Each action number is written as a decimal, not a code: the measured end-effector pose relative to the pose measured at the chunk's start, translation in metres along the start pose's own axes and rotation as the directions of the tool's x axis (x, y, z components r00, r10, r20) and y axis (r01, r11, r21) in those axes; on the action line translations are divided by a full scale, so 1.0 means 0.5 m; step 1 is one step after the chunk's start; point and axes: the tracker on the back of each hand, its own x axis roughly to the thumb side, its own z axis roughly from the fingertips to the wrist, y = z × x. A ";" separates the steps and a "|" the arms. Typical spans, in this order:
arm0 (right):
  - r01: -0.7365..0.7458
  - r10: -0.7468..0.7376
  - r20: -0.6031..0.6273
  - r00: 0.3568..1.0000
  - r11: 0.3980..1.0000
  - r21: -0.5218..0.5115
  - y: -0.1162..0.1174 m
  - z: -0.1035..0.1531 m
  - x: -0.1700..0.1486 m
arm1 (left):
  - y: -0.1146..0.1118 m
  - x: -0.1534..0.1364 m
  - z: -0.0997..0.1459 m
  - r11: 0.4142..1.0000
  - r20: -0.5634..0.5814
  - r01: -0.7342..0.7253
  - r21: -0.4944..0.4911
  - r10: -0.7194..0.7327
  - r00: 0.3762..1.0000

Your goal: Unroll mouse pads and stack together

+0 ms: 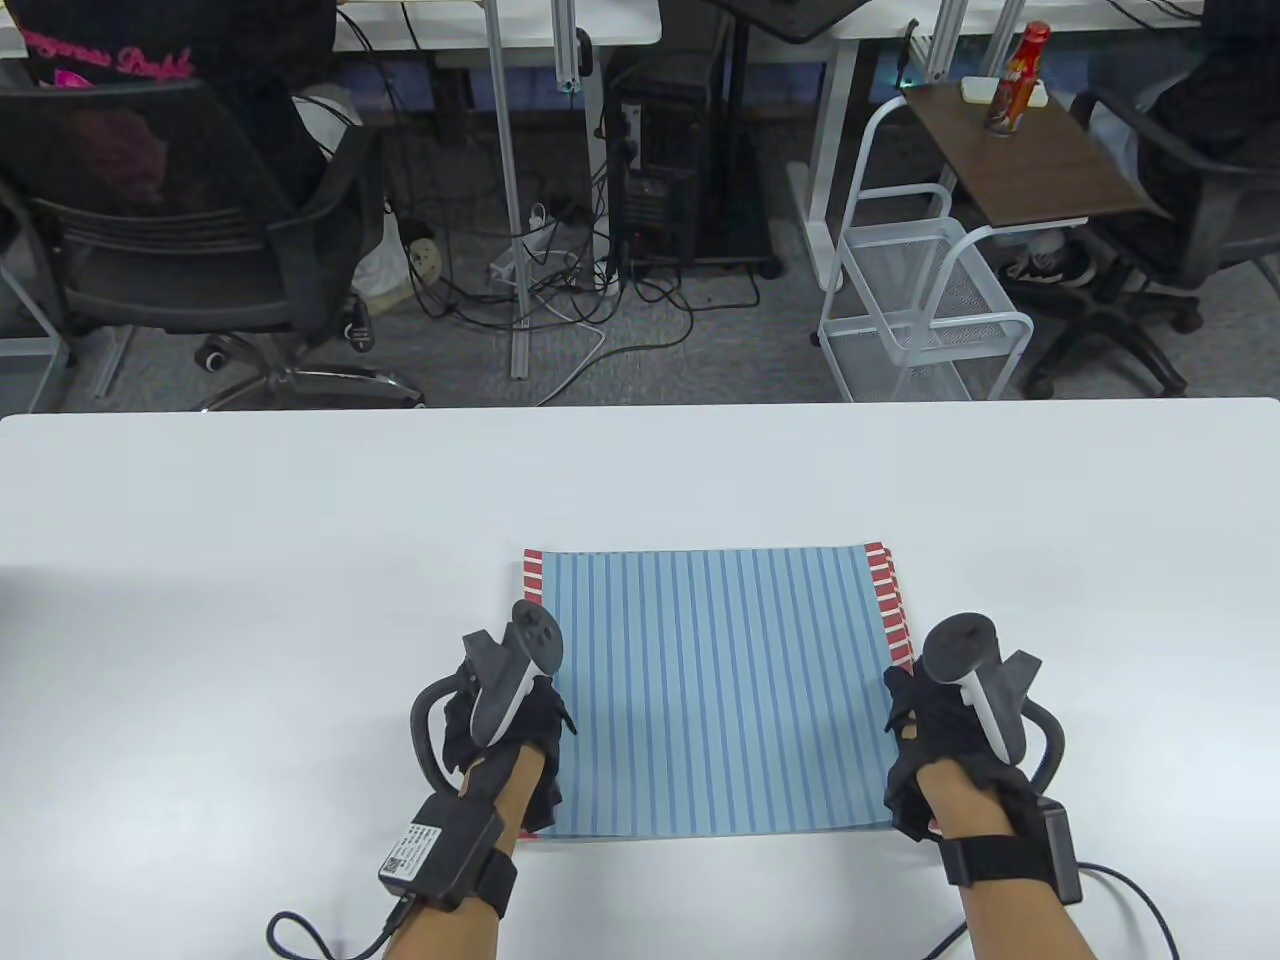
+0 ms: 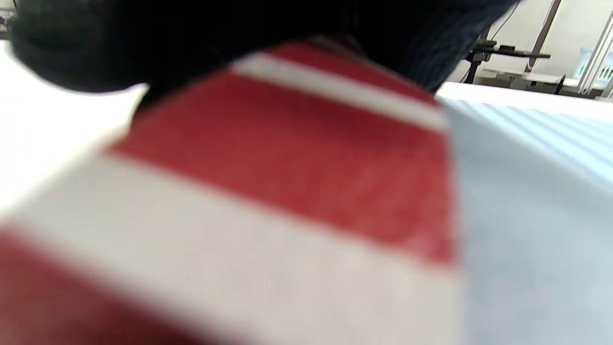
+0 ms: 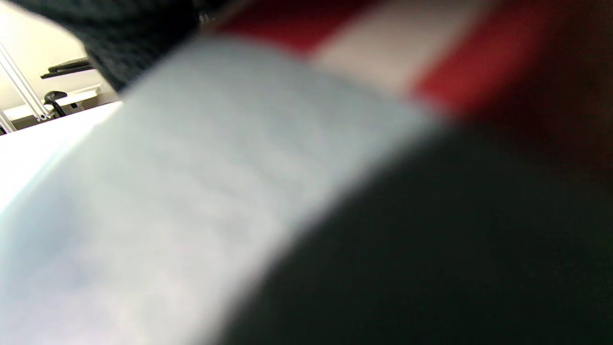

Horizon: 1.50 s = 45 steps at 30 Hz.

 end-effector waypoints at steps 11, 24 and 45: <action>-0.057 0.057 -0.024 0.998 0.998 -0.011 0.012 -0.002 0.006 | -0.018 0.000 0.000 0.992 -0.014 0.105 0.064 -0.104 0.994; -0.220 0.220 -0.015 0.975 0.975 -0.015 0.015 0.003 0.042 | -0.053 0.034 0.016 0.962 0.305 0.138 -0.237 -0.061 0.950; -0.342 0.240 0.332 0.912 0.892 0.296 0.022 0.002 0.028 | -0.058 0.034 0.024 0.965 0.279 0.157 -0.209 -0.095 0.956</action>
